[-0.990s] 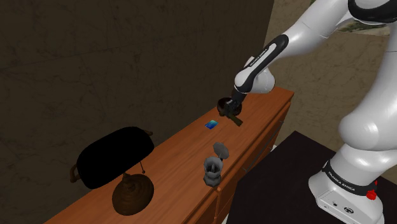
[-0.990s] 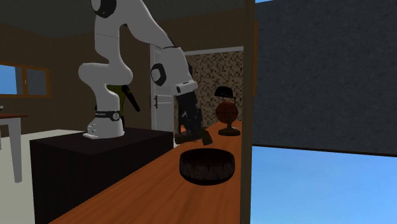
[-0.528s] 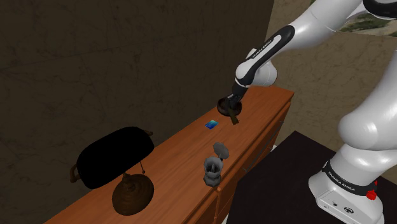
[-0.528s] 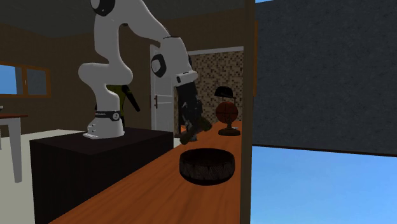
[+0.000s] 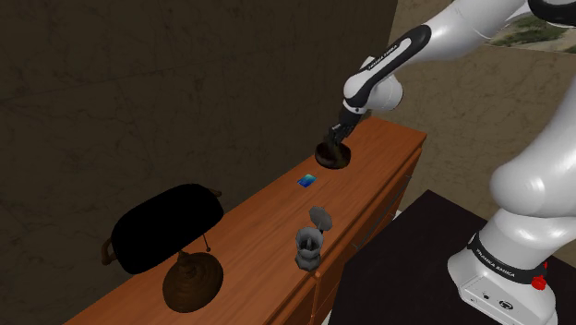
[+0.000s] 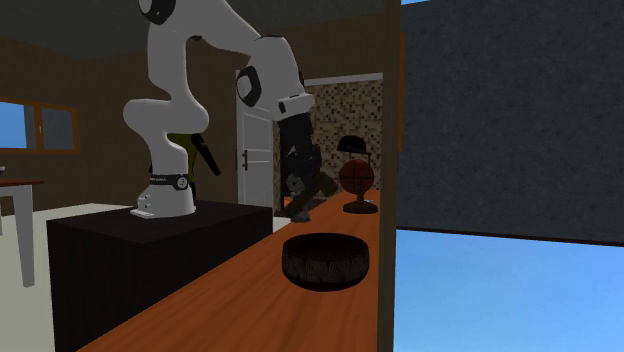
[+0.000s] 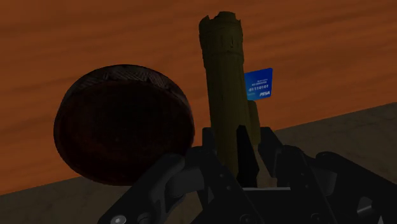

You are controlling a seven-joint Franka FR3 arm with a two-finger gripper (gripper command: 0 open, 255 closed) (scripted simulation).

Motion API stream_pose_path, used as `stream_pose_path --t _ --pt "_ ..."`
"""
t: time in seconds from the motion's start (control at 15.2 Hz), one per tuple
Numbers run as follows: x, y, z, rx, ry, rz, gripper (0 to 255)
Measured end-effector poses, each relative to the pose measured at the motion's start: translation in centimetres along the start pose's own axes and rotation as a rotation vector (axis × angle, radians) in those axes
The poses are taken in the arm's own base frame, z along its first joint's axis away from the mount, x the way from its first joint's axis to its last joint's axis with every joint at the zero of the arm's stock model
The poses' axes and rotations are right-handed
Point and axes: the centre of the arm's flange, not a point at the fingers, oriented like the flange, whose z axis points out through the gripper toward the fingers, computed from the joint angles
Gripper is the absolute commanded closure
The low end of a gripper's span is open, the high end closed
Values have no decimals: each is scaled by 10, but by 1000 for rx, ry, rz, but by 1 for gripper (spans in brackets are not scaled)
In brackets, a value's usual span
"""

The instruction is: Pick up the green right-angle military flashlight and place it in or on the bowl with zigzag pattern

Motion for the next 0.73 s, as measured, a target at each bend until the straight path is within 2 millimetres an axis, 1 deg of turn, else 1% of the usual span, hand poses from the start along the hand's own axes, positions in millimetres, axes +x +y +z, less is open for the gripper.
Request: stream_pose_path --t 0.2,0.4,0.53,0.59,0.73 --pt "22 31 -3 0 1 0 255" --pt "50 59 -4 0 1 0 255" --pt "65 82 -6 0 0 0 255" --pt "68 88 -4 0 0 0 255" --pt "69 94 5 0 -1 0 255"
